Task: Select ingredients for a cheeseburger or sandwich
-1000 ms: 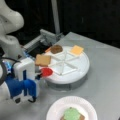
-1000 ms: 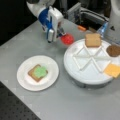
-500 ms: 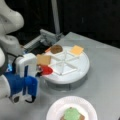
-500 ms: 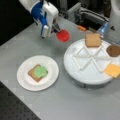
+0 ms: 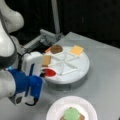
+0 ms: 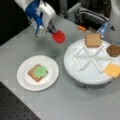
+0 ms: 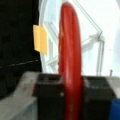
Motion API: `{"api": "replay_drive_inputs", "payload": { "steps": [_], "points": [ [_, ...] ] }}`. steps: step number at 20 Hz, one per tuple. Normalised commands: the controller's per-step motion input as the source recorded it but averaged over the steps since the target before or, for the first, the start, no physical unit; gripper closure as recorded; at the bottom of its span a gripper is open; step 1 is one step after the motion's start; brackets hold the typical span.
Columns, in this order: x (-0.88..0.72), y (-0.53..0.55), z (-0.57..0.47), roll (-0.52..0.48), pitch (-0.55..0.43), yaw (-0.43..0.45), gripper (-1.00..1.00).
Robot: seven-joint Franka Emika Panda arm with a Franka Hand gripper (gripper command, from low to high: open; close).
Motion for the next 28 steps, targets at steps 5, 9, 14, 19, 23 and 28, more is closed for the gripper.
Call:
{"api": "replay_drive_inputs", "payload": {
  "steps": [5, 9, 14, 19, 23, 28],
  "points": [
    [0.33, -0.01, 0.13, -0.54, 0.17, 0.123, 1.0],
    [0.33, -0.04, 0.0, -0.385, 0.084, 0.123, 1.0],
    [0.4, -0.07, -0.08, -0.256, 0.056, 0.117, 1.0],
    [0.49, -0.08, -0.16, -0.226, 0.022, 0.145, 1.0],
    [0.51, -0.17, -0.18, -0.163, 0.034, 0.177, 1.0],
    [0.46, -0.27, -0.05, -0.099, 0.115, 0.202, 1.0]
  ]
}}
